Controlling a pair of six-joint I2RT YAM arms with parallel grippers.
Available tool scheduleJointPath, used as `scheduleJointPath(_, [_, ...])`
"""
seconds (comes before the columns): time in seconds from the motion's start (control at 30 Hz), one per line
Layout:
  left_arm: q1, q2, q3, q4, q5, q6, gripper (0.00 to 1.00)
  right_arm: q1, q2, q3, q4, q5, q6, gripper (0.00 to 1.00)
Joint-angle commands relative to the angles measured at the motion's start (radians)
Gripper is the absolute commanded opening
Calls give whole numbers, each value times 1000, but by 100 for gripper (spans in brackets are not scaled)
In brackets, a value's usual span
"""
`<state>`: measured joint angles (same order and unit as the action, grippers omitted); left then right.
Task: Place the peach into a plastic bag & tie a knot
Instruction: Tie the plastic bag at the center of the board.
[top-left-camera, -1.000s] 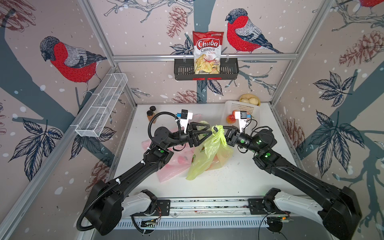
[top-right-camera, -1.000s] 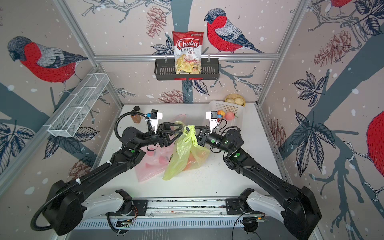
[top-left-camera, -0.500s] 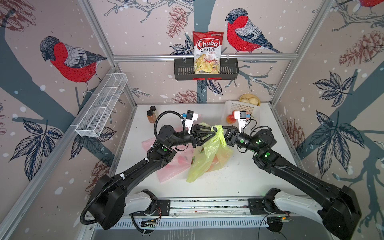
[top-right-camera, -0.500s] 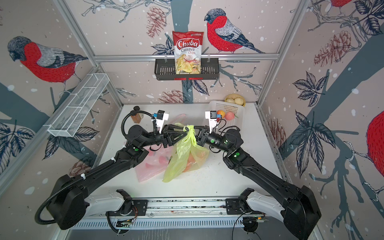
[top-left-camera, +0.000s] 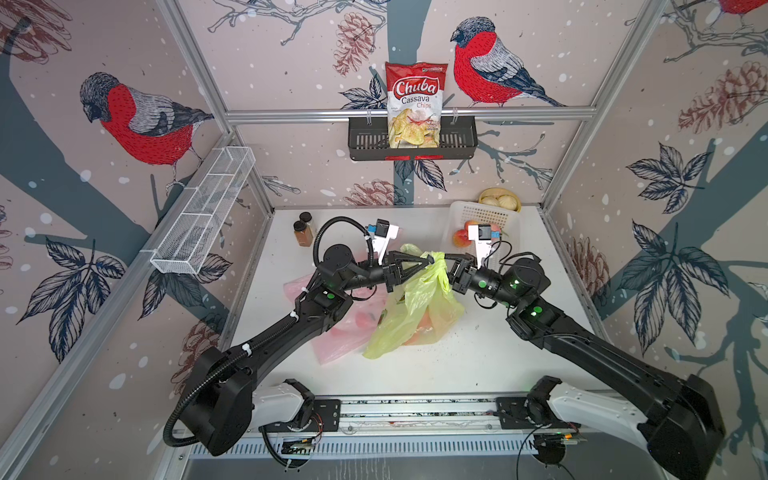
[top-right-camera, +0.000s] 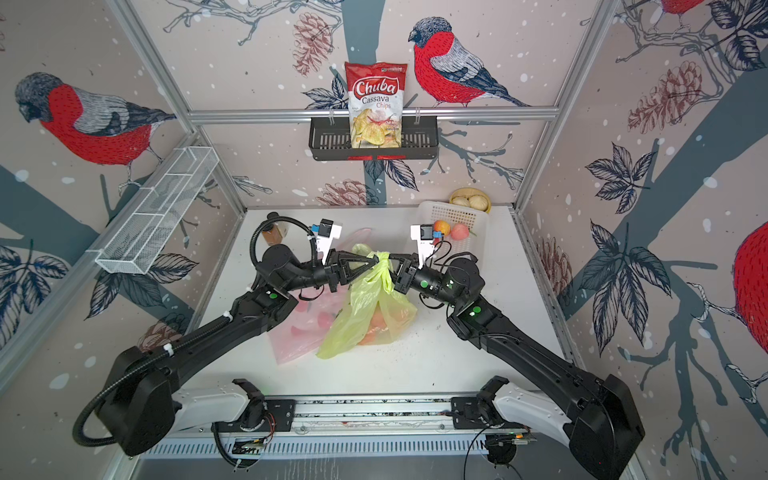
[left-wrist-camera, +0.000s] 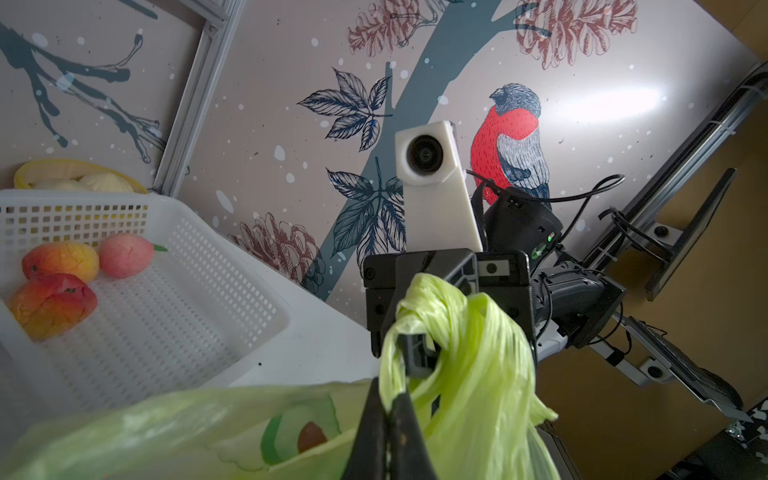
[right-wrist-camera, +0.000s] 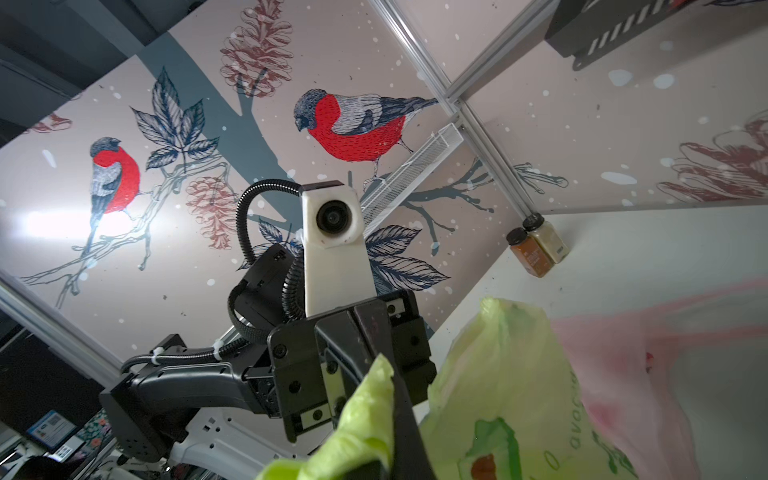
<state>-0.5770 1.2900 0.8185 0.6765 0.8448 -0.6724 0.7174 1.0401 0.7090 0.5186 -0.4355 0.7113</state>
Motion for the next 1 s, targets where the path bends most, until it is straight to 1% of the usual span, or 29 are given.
scheduleJointPath(0.0, [11, 52, 14, -61, -63, 26, 0, -3, -6, -30, -172, 94, -105, 2])
scheduleJointPath(0.07, [14, 100, 5, -54, -57, 31, 0, -4, 4, -49, -221, 147, -135, 8])
scheduleJointPath(0.1, [15, 120, -1, -40, -52, 29, 0, -5, 10, -50, -252, 173, -146, 15])
scheduleJointPath(0.17, [20, 139, -13, -13, -54, 24, 0, -6, 10, -45, -315, 216, -163, 33])
scheduleJointPath(0.23, [28, 146, -13, -6, -55, 21, 0, -8, -17, -40, -374, 259, -171, 54])
scheduleJointPath(0.27, [31, 147, -11, -6, -52, 22, 0, -7, -41, -36, -408, 286, -174, 61])
scheduleJointPath(0.33, [37, 145, -5, -10, -49, 22, 0, -7, -93, -23, -478, 344, -177, 70])
scheduleJointPath(0.37, [36, 145, -2, -9, -47, 23, 0, -8, -118, -17, -507, 366, -176, 72])
scheduleJointPath(0.43, [36, 143, 1, -12, -47, 24, 0, -8, -170, -2, -568, 406, -170, 74])
scheduleJointPath(0.53, [36, 137, 4, -14, -49, 25, 0, -1, -244, 13, -634, 415, -141, 74])
scheduleJointPath(0.6, [36, 132, 4, -14, -50, 26, 0, 16, -272, 30, -671, 391, -101, 64])
scheduleJointPath(0.63, [37, 129, 5, -17, -50, 26, 0, 25, -278, 39, -677, 360, -80, 61])
scheduleJointPath(0.7, [35, 126, 9, -17, -50, 26, 0, 64, -281, 54, -656, 289, -19, 56])
scheduleJointPath(0.77, [36, 125, 14, -23, -49, 27, 0, 118, -273, 62, -611, 250, 25, 56])
scheduleJointPath(0.87, [36, 124, 17, -26, -47, 28, 0, 200, -240, 75, -562, 249, 66, 57])
scheduleJointPath(0.97, [36, 123, 16, -25, -49, 25, 0, 229, -187, 92, -546, 259, 82, 57])
